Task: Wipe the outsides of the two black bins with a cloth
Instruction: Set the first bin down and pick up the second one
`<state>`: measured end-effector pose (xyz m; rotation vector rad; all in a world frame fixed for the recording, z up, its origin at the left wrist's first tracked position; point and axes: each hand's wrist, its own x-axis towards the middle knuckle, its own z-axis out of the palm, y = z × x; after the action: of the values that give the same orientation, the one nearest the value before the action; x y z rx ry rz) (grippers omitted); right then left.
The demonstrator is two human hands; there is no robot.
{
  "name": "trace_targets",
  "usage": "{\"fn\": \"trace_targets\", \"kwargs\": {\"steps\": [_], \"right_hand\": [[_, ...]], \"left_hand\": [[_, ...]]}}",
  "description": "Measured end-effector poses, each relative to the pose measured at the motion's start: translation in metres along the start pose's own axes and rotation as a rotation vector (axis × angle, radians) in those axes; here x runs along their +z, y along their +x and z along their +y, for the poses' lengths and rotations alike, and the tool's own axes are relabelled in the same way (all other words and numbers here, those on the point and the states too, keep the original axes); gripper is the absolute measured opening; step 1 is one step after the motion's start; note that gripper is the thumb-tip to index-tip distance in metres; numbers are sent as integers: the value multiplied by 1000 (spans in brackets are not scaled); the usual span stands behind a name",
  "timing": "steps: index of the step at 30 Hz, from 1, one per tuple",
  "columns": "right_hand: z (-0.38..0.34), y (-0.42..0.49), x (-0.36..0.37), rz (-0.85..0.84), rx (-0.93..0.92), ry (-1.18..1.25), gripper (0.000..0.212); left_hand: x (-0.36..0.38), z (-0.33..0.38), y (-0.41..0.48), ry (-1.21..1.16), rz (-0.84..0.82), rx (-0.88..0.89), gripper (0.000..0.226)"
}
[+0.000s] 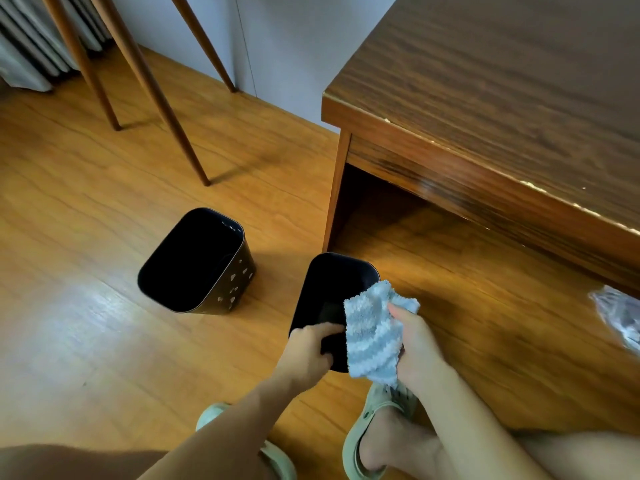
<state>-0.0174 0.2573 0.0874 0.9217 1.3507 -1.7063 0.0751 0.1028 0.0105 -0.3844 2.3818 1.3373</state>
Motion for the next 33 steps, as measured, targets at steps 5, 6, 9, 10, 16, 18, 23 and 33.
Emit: {"fn": "trace_targets", "kwargs": {"steps": [5, 6, 9, 10, 16, 18, 23, 33], "right_hand": [[1, -27, 20, 41, -209, -179, 20], [-2, -39, 25, 66, -303, -251, 15], [-7, -57, 33, 67, -468, -390, 11], [-8, -62, 36, 34, -476, -416, 13], [-16, -98, 51, -144, -609, -561, 11], [-20, -105, 54, -129, -653, -600, 12], [-45, -115, 65, -227, -644, -682, 11], [-58, -106, 91, -317, -565, -945, 37]], "left_hand": [[-37, 57, -30, -1088, -211, -193, 34], [-44, 64, -36, -1138, -273, -165, 37], [-61, 77, -52, -1170, -402, -43, 47], [-67, 81, -57, -1153, -417, -7, 48], [-100, 87, -80, -1017, -268, -53, 48], [-108, 85, -89, -987, -149, -102, 37], [-134, 75, -110, -508, -55, 3, 51], [-140, 82, -114, -704, 40, 119, 28]]}}
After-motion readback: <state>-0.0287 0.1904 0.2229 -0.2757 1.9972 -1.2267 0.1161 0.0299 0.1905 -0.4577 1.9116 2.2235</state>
